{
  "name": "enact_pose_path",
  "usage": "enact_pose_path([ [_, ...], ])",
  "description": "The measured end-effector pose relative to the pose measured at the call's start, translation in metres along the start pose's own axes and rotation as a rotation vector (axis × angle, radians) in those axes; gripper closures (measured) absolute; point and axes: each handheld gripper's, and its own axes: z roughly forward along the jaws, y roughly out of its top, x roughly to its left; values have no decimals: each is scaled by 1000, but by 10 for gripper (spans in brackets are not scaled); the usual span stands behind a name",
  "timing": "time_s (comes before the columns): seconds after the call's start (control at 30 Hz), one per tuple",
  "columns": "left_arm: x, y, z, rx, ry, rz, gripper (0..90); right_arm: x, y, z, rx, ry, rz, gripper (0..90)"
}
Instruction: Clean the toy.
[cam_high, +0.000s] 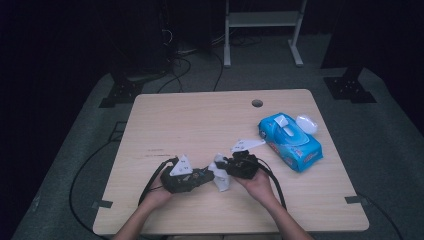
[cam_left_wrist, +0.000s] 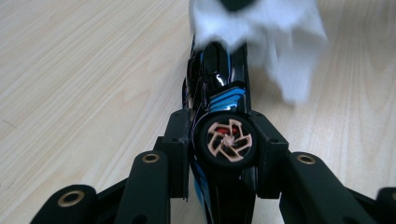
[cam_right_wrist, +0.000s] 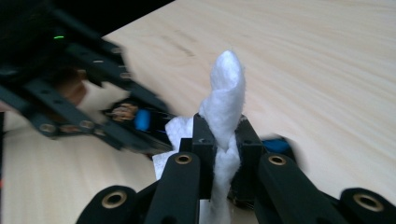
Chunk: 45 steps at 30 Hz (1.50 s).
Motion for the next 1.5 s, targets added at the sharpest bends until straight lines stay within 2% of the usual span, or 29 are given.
enact_pose_path([
  [0.1,2,-1,-2,4,-6,0,643,-14,-4,-9,-10,-50,29,819],
  [0.2,4,-2,-3,13,-14,-4,643,-18,-9,-11,-7,-58,50,820],
  [0.3,5,-1,-4,32,-18,-24,633,-11,-10,-8,-22,-66,33,821],
  [0.37,5,0,-3,55,-11,-17,609,-6,-9,-5,-21,-59,16,820],
  [0.43,5,0,-2,51,-14,-30,603,1,-7,-3,-30,-45,5,820],
  [0.53,7,-1,-3,60,-16,-21,613,7,-5,-1,-44,-2,-7,820],
  [0.57,7,-1,-4,69,-20,-14,616,8,-5,-1,-42,-4,-15,820],
  [0.67,7,-4,-6,84,-22,-3,628,4,-6,-1,-29,-28,-17,821],
  [0.77,8,-5,-8,92,-28,-8,634,-6,-10,-6,-23,-54,7,821],
  [0.8,8,-4,-8,94,-27,-5,632,-9,-12,-9,-25,-50,17,820],
  [0.87,9,2,-7,97,-26,-12,574,-11,-14,-15,-37,-45,36,820],
  [1.0,10,21,-3,106,-20,15,538,-14,-15,-25,-47,-49,37,821],
  [1.2,9,44,16,179,-34,41,528,-20,-21,-35,-65,-43,66,820],
  [1.3,7,48,26,220,-36,46,549,-23,-24,-37,-68,-37,78,820],
  [1.33,8,48,27,236,-37,64,552,-24,-25,-37,-70,-33,82,820],
  [1.5,10,47,26,237,-55,54,568,-25,-26,-38,-77,-18,96,820],
])
